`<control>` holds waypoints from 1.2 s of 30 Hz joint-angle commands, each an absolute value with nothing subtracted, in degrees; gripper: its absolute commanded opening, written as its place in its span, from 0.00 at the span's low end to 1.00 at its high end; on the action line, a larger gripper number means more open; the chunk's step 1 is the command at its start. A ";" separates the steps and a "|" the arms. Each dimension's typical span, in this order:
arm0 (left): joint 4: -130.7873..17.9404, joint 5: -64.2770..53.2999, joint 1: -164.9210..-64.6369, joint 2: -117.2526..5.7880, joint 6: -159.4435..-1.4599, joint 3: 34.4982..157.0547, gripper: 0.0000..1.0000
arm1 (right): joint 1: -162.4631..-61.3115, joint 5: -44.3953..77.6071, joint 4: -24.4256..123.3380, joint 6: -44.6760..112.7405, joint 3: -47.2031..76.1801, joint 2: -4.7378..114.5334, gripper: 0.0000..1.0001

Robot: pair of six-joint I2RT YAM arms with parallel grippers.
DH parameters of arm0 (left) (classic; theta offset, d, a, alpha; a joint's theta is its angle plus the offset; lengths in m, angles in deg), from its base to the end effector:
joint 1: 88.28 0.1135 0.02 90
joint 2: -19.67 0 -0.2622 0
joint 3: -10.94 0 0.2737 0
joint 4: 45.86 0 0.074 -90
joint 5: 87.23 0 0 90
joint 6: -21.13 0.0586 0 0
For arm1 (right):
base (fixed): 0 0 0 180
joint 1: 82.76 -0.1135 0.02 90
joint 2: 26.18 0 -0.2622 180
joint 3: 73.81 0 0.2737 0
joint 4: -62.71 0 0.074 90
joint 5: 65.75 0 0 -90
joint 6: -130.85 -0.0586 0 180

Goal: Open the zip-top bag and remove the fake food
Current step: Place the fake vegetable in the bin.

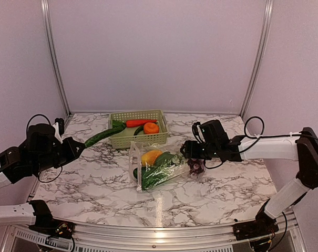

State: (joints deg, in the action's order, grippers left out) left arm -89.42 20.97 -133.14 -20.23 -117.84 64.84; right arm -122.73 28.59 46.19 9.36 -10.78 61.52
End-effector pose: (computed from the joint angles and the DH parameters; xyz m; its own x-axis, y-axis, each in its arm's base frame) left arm 0.1527 -0.1261 0.2839 -0.5898 -0.4241 -0.6872 0.0497 0.8303 -0.5550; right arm 0.2771 0.2265 0.1740 -0.7422 0.0575 -0.6677 -0.2454 0.9038 0.3506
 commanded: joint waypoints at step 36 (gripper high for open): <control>-52.42 -14.46 -107.88 -90.05 -108.51 95.99 0.02 | -123.20 29.05 41.01 10.47 -10.78 53.27 0.71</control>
State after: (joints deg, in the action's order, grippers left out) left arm -51.74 -14.77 -108.20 -88.22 -108.82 94.37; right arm -122.73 28.63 42.70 9.58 -12.33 54.98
